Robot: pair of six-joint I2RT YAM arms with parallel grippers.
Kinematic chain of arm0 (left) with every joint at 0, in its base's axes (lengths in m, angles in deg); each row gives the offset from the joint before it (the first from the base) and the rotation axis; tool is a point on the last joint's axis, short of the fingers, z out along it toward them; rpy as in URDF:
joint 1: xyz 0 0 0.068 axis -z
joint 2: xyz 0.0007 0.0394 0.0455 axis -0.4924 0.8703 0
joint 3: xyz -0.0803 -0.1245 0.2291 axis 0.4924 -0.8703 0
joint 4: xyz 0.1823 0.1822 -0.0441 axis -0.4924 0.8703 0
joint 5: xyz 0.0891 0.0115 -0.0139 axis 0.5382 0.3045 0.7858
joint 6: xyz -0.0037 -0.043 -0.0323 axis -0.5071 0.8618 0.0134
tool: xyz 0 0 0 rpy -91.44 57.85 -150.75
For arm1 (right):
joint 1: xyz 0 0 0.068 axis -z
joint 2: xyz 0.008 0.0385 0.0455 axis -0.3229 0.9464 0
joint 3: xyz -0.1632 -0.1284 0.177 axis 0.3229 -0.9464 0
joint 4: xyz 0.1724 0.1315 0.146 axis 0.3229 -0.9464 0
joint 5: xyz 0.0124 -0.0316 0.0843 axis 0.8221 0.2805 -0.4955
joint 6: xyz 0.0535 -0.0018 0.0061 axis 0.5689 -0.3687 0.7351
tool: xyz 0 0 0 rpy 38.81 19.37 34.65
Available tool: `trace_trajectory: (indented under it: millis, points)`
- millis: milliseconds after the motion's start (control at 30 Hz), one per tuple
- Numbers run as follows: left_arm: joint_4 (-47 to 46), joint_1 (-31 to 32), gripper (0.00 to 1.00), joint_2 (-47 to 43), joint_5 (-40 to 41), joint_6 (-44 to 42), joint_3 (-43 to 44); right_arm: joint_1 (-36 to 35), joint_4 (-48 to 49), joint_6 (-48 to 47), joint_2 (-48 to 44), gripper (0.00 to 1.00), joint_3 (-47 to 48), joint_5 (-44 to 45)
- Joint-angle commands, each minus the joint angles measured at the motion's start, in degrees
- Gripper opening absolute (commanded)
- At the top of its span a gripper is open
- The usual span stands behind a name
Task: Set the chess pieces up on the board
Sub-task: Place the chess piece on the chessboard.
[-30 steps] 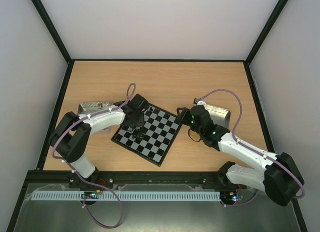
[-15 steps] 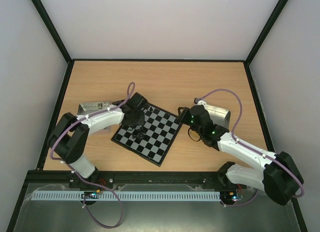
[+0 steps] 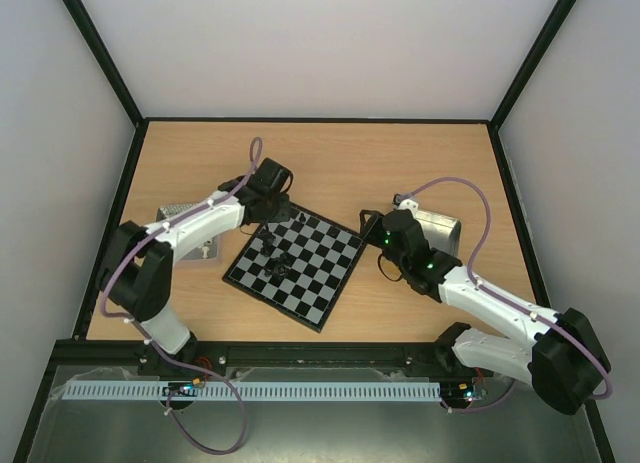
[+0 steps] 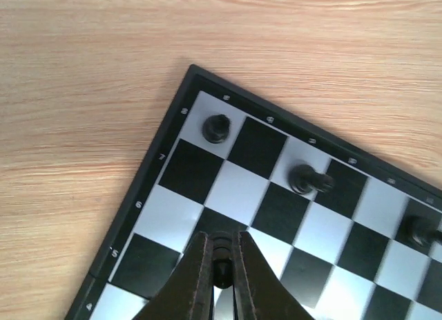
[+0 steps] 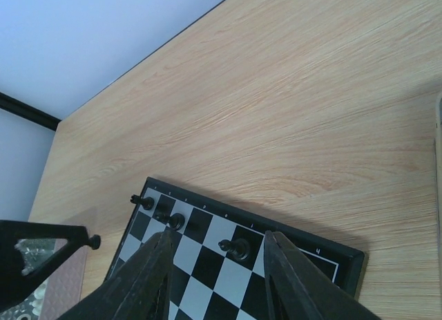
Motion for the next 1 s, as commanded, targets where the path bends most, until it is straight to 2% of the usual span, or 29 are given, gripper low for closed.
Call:
trace_trajectory:
  millis: [0, 500, 700, 967]
  points:
    - [-0.9, -2.2, 0.06, 5.0, 0.3, -0.8, 2.3, 0.3, 0.3, 0.3, -1.8, 0.37, -0.6, 1.6]
    - [-2.4, -4.2, 0.07, 14.0, -3.2, -2.3, 5.3, 0.2, 1.8, 1.8, -3.3, 0.37, -2.3, -1.7]
    - [-2.4, -4.3, 0.1, 15.0, -1.8, -2.3, 5.2, 0.2, 1.7, 1.7, -3.7, 0.38, -2.7, -1.6]
    - [-2.7, -4.4, 0.09, 16.5, -0.3, -2.4, 5.6, 0.2, 1.7, 1.8, -4.0, 0.38, -3.1, -1.4]
